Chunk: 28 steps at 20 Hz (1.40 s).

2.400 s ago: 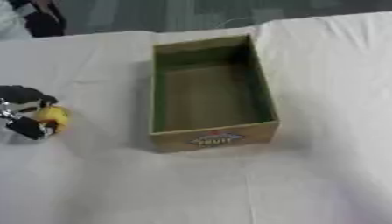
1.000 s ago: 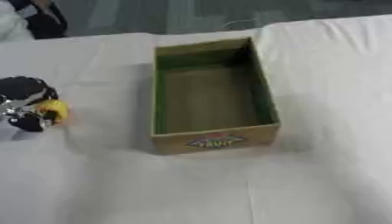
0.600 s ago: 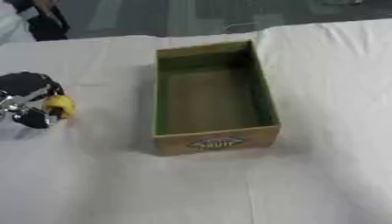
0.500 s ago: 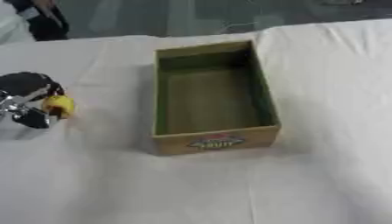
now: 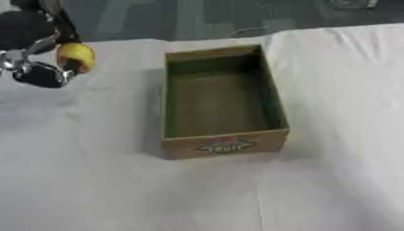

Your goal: Pick up objects on the table and place them in the box.

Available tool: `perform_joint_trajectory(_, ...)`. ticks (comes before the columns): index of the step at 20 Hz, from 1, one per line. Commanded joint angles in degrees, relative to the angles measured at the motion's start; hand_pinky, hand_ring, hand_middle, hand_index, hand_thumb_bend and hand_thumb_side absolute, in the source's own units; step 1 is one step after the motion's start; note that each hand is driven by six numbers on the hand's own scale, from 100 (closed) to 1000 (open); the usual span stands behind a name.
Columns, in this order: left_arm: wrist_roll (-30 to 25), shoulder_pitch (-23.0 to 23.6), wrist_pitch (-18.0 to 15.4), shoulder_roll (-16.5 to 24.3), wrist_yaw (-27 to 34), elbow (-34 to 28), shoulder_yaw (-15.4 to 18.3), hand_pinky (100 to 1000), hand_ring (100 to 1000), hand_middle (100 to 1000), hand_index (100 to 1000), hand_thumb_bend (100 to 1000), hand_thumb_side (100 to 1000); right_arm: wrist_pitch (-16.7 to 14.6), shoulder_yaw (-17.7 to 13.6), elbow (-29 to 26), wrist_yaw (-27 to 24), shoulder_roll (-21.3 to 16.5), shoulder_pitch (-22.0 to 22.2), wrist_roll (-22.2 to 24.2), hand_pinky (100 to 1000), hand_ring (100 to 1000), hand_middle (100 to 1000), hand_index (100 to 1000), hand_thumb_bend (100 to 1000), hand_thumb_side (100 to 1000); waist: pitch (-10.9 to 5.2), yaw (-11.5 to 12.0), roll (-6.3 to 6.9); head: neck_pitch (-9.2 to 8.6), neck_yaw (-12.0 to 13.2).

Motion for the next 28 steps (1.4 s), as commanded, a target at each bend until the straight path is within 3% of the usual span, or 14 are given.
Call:
perform_joint_trajectory(1,-0.92,-3.38,-0.22,-2.11,0.20,-3.12,-0.28,509,662,593,761,100,271,-0.02,-0.39,-0.99,-0.51,-1.05,-0.68,0.01,732,735,732,853,100,857,-1.53,0.00,-0.26,0.70,-0.01)
perform_joint_trajectory(7,-1.66,-8.75,-0.97,-12.39,-0.79,-2.36,-1.63,491,650,594,761,100,275,-0.12,-0.24,-0.99,-0.82,-0.77,-1.08,0.08,731,734,732,852,100,856,-1.89,-0.87,-0.33,0.66,0.76)
perform_joint_trajectory(13,-1.09,-10.82,-1.57,-20.64,-3.41,-0.01,-2.67,487,646,591,756,100,276,-0.31,0.09,-0.99,-1.15,-0.59,-1.83,0.25,731,733,731,852,100,858,-1.99,-1.89,-0.28,1.26,1.97)
perform_joint_trajectory(19,-0.13,-10.39,-2.18,-25.13,-6.51,6.00,-4.69,487,644,591,754,100,275,-0.56,0.31,-0.99,-1.41,-0.40,-2.51,0.49,731,733,731,852,100,859,-1.67,-2.69,-0.39,0.61,2.76)
perform_joint_trajectory(28,0.92,-9.60,-2.72,-28.23,-8.47,13.75,-5.97,489,650,596,751,100,275,-0.60,0.46,-0.99,-1.47,-0.26,-3.15,0.70,731,733,732,852,100,860,-0.92,-3.28,-0.30,-0.38,2.55)
